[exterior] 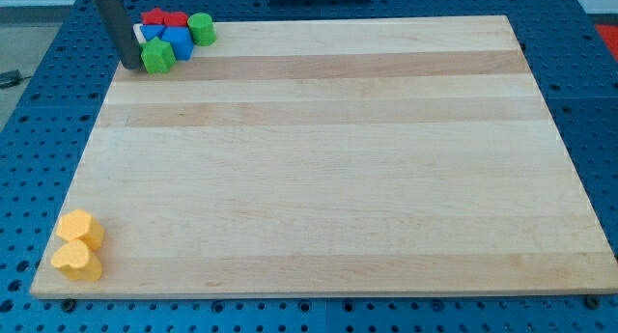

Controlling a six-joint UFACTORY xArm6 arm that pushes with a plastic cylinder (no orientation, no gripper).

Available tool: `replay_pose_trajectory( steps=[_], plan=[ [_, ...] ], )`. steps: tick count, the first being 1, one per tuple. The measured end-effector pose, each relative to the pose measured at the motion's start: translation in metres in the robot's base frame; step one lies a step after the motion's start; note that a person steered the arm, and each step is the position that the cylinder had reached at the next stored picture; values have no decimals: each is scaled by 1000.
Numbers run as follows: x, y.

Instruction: Place the arm to the right side of the yellow heart

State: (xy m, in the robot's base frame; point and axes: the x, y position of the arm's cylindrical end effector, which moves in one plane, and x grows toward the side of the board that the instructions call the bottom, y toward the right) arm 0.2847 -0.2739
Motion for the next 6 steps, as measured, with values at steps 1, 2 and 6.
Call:
replay_pose_trajectory(
  steps=[1, 2, 6],
  plan=[
    [30, -1],
    [65, 13],
    [234, 138]
  ],
)
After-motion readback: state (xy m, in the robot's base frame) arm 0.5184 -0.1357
